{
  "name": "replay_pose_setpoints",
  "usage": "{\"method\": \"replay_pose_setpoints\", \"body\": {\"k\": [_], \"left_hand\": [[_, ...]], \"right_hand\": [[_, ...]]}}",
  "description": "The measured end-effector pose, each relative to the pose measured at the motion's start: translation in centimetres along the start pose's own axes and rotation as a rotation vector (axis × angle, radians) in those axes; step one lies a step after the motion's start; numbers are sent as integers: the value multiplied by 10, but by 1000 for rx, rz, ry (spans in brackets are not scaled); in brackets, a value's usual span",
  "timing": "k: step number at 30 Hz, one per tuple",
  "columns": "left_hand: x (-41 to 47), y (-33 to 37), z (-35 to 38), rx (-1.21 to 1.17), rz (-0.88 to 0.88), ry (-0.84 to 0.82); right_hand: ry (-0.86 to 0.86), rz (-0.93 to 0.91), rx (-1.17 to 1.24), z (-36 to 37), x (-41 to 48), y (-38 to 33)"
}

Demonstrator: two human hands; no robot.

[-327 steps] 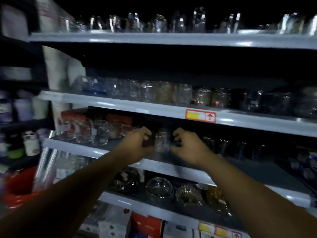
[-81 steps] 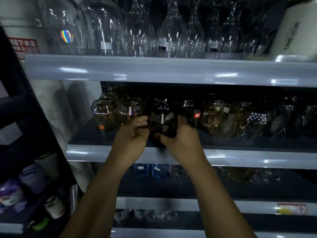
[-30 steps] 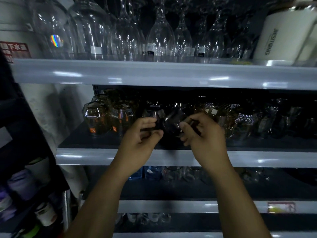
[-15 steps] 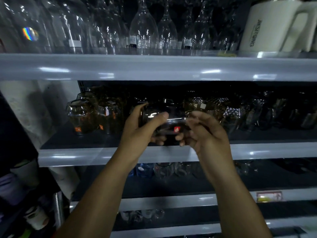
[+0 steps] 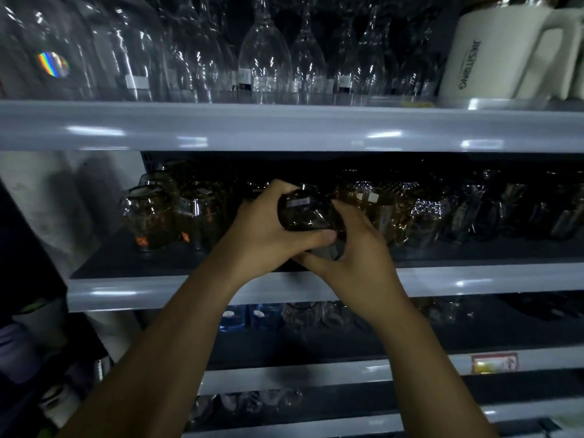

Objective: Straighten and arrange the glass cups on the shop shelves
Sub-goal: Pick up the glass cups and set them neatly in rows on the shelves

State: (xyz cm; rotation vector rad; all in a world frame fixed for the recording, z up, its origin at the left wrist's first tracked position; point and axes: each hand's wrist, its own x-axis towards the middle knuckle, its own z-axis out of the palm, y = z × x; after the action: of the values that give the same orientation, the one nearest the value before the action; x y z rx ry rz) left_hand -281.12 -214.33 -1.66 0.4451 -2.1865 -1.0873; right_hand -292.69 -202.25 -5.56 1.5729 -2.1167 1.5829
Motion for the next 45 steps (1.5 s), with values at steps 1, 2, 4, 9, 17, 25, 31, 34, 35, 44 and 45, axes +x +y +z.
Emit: {"method": "replay_pose_setpoints", "body": {"k": [1,2,4,9,17,25,31,34,35,44,45], "left_hand": [[-1,-4,-1,-25,-6,3],[-3,-9,-2,-53,-30,15],[-9,-20,-6,-47,-94,108],[-25,-47,-16,154,-31,465],[-15,-73,-8,301,-28,465],[-10,-80,-8,334,-66,506],[-9,-85,-5,343,-56,507],[-9,-85,-4,361,-60,520],[-9,-84,-3,366,-54,520],[-10,-80,-2,373,-37,503],[-10,-79,-2,378,-34,500]], "right_hand": [[27,4,22,2,0,0],[53,7,33,3,0,1],[111,17,33,7,0,1],[199,123,-55,16,3,4],[210,230,-216,37,15,7],[176,287,-270,43,24,17],[225,195,-293,36,12,23],[254,202,-365,39,13,24],[256,226,-364,40,13,23],[235,307,-630,50,16,25],[232,326,-647,50,16,24]]}}
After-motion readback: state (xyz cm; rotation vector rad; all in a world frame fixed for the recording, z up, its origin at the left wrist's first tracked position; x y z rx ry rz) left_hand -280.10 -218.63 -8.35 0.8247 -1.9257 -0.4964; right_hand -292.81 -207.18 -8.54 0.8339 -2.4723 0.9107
